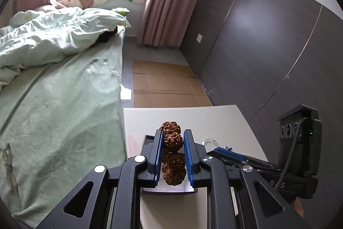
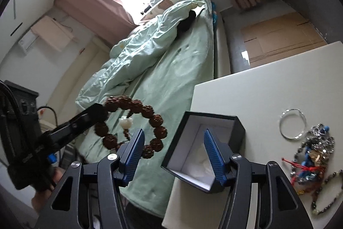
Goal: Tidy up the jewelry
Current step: 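Lower the bracelet into the black box and open the left gripper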
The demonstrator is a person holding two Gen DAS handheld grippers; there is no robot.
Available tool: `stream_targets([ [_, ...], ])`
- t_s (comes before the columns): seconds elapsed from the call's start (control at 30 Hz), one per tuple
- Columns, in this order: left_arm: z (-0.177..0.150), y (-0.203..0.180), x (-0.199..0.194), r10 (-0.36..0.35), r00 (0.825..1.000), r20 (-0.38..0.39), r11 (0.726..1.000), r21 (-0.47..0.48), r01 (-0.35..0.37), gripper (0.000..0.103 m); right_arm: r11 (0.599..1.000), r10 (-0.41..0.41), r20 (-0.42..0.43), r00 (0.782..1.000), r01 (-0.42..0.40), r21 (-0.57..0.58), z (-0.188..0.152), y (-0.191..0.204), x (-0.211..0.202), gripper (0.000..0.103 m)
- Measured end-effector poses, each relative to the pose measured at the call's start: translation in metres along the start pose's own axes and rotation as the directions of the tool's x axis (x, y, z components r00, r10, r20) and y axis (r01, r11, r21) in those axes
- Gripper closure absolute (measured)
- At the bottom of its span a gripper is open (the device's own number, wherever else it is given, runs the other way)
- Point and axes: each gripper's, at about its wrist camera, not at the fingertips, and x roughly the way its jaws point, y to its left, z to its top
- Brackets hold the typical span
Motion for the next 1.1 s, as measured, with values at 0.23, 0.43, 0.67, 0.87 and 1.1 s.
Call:
stream_targets([
  [0.23, -0.015, -0.011, 0.024, -0.042, 0.998, -0.042, 0.999, -0.016, 0.042, 0.083, 0.997, -0.069, 0.038, 0.997, 0.067, 0.039, -0.008, -0.027, -0.04, 0.044],
  [0.43, -0.026, -0.013, 0.048, -0.059, 0.995, -0.083, 0.997, -0.053, 0.055, 0.083, 0.988, -0.127, 0.076, 0.989, 0.119, 0.096, -0.014, -0.057, -0.076, 0.044],
  [0.67, -0.036, 0.004, 0.077, 0.05, 0.983, -0.174, 0.993, -0.096, -0.068, 0.067, 0.975, -0.18, 0.101, 0.979, 0.164, 0.148, -0.024, -0.084, -0.111, 0.044],
  [0.87, -0.034, -0.001, 0.064, 0.066, 0.989, -0.133, 0.992, -0.097, -0.079, 0.036, 0.966, -0.224, 0.121, 0.967, 0.203, 0.163, -0.033, -0.102, -0.138, 0.029],
  [1.1, -0.035, -0.043, 0.063, -0.006, 0.992, -0.124, 1.0, -0.01, 0.004, 0.036, 0.949, -0.281, 0.128, 0.951, 0.256, 0.183, -0.039, -0.118, -0.155, 0.029],
])
